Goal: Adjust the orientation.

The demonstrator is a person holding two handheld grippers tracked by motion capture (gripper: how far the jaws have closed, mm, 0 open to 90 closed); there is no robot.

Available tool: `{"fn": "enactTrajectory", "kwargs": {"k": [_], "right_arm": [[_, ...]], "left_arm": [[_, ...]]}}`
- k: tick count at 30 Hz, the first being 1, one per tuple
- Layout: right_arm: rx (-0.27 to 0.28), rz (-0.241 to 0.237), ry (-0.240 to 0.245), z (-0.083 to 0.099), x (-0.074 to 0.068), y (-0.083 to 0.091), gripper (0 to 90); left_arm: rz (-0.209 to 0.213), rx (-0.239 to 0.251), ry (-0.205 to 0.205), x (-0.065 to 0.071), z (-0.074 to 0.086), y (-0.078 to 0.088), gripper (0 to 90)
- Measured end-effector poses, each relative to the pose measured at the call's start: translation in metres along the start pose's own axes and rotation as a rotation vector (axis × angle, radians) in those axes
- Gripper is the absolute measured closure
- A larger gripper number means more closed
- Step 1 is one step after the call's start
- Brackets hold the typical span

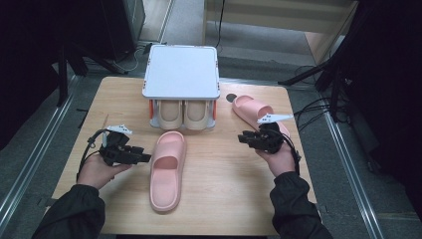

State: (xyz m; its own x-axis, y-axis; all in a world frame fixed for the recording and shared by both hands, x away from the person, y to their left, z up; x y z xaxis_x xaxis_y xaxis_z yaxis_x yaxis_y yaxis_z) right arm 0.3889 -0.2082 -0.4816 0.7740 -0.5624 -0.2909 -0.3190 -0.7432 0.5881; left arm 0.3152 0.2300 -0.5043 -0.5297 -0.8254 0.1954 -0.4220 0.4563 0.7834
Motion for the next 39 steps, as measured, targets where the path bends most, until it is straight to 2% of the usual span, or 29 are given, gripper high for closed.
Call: {"fn": "enactTrajectory", "kwargs": {"k": [4, 10, 12, 14, 18, 22, 27, 30, 33, 34, 37, 39], "right_arm": [[0.014, 0.025, -0.026, 0.001, 0.016, 0.007, 66.1], [0.016, 0.064, -0.065, 0.005, 0.042, 0.015, 63.8], [0.007, 0.07, -0.076, 0.006, 0.05, 0.015, 62.1], [-0.007, 0.097, -0.08, 0.007, 0.058, 0.014, 61.5], [0.021, 0.13, -0.116, 0.005, 0.074, 0.014, 59.3], [0.035, 0.141, -0.136, 0.004, 0.087, 0.013, 58.5], [0.013, 0.144, -0.154, 0.0, 0.098, 0.002, 57.3], [-0.007, 0.155, -0.148, -0.003, 0.104, -0.008, 57.4], [-0.037, 0.163, -0.138, -0.005, 0.107, -0.018, 59.6], [-0.039, 0.172, -0.121, -0.005, 0.107, -0.02, 60.5], [-0.038, 0.18, -0.119, -0.007, 0.107, -0.023, 63.9], [-0.038, 0.188, -0.123, -0.008, 0.108, -0.024, 69.9]], "left_arm": [[-0.002, -0.004, -0.011, 0.002, 0.001, 0.0, 47.4], [0.001, 0.01, -0.005, 0.003, 0.004, 0.004, 47.2], [0.003, 0.012, 0.003, 0.004, 0.005, 0.006, 47.1], [0.002, 0.014, 0.011, 0.003, 0.007, 0.007, 46.9], [-0.003, 0.016, 0.022, 0.003, 0.013, 0.011, 46.8], [-0.014, 0.02, 0.036, 0.002, 0.019, 0.016, 46.8], [-0.023, 0.022, 0.052, 0.0, 0.025, 0.02, 46.7], [-0.022, 0.025, 0.06, 0.0, 0.027, 0.021, 46.7], [-0.027, 0.021, 0.057, 0.0, 0.029, 0.022, 46.7], [-0.027, 0.021, 0.058, 0.0, 0.029, 0.022, 46.7], [-0.024, 0.023, 0.06, 0.0, 0.029, 0.022, 46.7], [-0.01, 0.028, 0.068, -0.001, 0.028, 0.022, 46.7]]}}
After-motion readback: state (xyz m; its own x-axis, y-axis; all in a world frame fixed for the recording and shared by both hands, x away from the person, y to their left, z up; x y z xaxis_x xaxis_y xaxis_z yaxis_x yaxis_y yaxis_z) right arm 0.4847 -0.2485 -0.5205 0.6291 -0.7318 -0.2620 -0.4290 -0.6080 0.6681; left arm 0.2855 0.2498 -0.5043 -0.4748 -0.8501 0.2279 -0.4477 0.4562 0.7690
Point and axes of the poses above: each handheld gripper's, and its own axes: y roughly backward along the jaws, z roughly out of its underside, x roughly to its right, the point moved 2 cm from there along -y, roughly forward along the jaws, and after that the axes turned 10 degrees about -z, right-handed, at the moved point
